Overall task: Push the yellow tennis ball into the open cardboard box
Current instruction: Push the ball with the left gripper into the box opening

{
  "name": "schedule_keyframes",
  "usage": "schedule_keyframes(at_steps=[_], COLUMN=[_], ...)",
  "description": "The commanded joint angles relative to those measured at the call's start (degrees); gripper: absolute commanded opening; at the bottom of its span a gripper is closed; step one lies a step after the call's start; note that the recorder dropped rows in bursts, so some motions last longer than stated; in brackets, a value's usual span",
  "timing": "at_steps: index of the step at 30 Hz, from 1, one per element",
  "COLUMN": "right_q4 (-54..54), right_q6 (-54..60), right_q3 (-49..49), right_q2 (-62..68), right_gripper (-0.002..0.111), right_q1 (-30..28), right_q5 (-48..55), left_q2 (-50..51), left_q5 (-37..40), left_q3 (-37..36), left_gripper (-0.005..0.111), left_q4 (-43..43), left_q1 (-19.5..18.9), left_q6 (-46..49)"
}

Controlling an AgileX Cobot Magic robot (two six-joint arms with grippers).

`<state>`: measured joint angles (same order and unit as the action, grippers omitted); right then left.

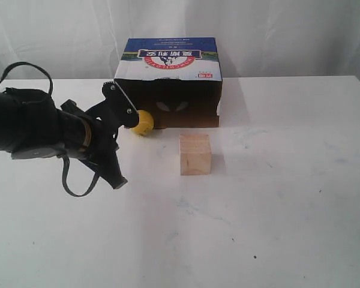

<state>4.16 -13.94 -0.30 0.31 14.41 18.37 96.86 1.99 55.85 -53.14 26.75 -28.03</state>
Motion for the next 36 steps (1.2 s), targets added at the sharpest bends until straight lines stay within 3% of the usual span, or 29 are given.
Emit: schedule_keyframes(at_steps=[1,15,36], right_q4=[0.28,0.28,0.26], right_q6=[0.25,0.25,0.25], right_q3=[0.3,0.3,0.3], right_q2=[-0.31,-0.31,-0.31], right_gripper=[0.0,0.0,0.0], right_q1=[-0.17,-0.17,-0.17], right_q5=[-0.46,-0.46,-0.46], left_q2=[1.7,7.15,17.96], left_q5=[-2.89,-5.46,-10.21], left_q3=[-0.42,0.29,12.14], left_gripper=[0.0,0.0,0.0], left_q4=[0.28,0.49,0.07], left_q1=[-0.04,-0.79,-2.08], left_q6=[-0.71,-0.15,-0.28])
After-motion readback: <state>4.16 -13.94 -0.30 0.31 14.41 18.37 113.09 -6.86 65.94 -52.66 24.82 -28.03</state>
